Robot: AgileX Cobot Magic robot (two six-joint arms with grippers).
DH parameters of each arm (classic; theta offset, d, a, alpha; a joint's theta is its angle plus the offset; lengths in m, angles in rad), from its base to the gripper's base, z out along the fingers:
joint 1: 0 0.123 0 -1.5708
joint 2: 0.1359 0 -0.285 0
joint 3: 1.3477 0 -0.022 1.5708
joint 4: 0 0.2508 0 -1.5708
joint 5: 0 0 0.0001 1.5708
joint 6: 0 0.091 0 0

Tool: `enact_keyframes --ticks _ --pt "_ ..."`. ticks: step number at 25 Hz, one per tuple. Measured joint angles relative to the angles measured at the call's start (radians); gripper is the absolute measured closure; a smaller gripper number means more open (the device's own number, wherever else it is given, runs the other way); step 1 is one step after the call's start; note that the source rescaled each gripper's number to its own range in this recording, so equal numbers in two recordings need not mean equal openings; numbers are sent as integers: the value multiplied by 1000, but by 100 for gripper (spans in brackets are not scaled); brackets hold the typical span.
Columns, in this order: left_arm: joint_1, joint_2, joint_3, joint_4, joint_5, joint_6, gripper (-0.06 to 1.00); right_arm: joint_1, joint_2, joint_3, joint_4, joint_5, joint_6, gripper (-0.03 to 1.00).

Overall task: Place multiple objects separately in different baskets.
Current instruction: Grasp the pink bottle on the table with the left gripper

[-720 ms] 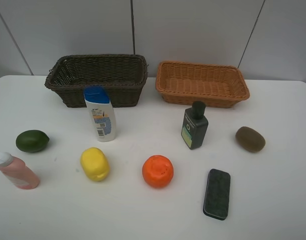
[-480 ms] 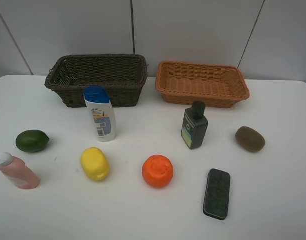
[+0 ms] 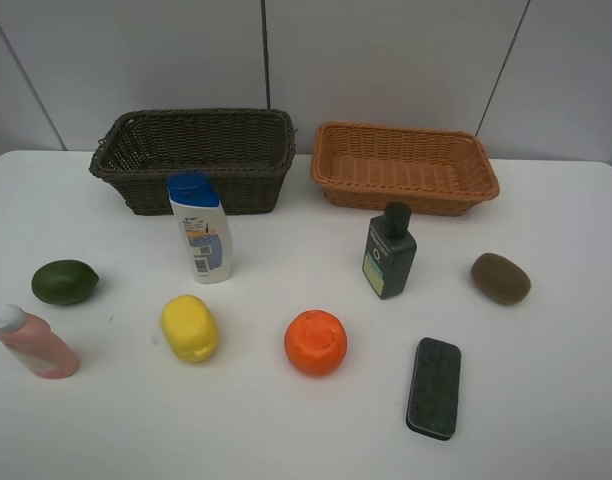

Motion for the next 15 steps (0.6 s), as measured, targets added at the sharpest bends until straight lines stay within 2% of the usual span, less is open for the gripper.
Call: enact_keyframes --ticks 3,8,15 --pt "0 190 -18 3 13 -73 -6 0 0 0 0 0 0 -1" --pt "0 509 -104 3 78 -294 -6 0 0 0 0 0 0 -1" --pt "0 886 -225 3 64 -365 -6 0 0 0 0 0 0 -1"
